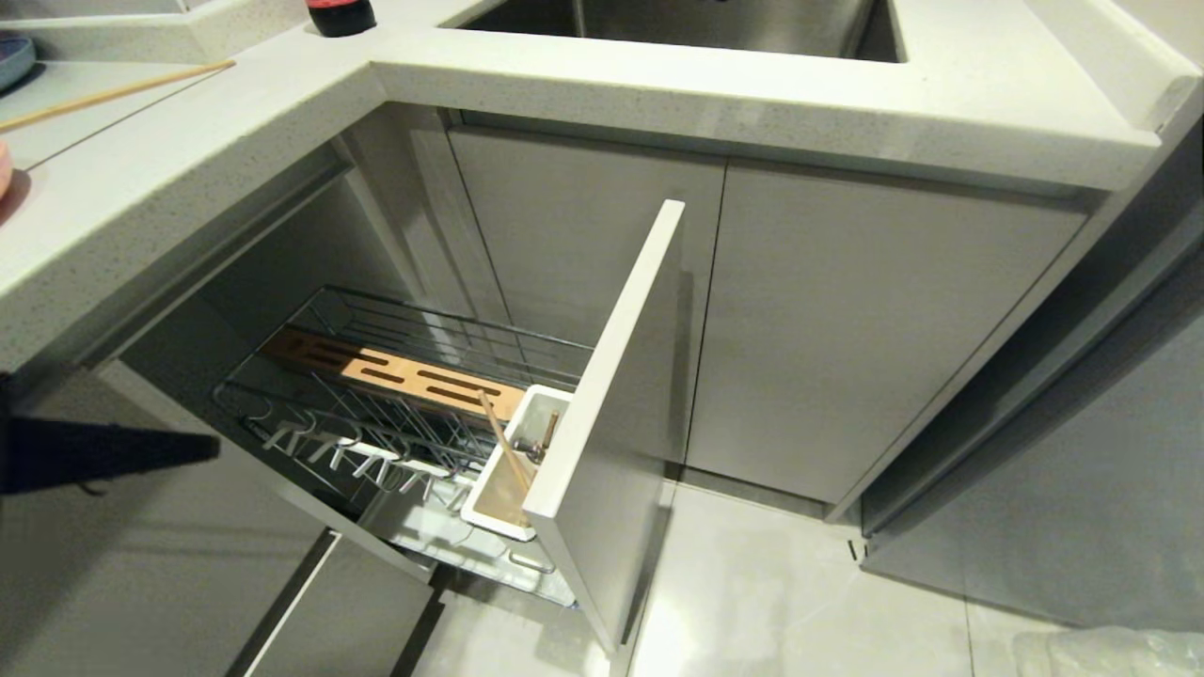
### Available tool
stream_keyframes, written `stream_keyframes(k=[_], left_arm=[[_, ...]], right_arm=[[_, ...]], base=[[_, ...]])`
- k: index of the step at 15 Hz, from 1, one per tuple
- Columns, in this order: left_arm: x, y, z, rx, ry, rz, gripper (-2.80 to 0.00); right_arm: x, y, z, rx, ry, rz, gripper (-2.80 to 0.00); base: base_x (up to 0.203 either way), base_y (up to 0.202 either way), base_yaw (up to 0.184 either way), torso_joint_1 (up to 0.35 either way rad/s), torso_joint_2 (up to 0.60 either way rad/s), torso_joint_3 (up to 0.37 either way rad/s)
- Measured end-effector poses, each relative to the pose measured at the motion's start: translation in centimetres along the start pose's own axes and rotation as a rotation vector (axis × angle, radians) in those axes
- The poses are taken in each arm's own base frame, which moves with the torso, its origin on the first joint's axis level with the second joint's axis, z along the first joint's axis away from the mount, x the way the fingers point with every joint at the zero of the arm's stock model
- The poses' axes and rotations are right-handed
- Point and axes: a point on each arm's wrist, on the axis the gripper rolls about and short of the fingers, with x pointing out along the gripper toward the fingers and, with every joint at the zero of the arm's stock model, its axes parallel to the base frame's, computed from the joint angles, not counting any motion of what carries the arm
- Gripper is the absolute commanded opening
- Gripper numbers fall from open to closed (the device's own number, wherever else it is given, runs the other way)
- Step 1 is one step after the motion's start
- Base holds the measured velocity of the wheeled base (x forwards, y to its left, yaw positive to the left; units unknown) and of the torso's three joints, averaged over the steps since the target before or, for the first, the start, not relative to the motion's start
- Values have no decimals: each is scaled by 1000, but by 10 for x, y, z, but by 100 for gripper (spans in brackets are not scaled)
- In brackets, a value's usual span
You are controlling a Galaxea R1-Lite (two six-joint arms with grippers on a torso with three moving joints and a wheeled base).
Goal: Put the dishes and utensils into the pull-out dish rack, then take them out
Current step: Take the chopsticks out of the cupboard
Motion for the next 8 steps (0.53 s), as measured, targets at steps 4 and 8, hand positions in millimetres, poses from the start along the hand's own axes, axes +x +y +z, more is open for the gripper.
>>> stream_keyframes(k=[4, 8], left_arm=[[20, 9, -34, 26, -30, 42, 0], [34, 12, -58, 63, -69, 25, 0]], right_arm=[[0, 0, 0, 0, 0, 0, -280], [0, 0, 0, 0, 0, 0, -280]], base=[[0, 0, 0, 0, 0, 0], [0, 0, 0, 0, 0, 0]])
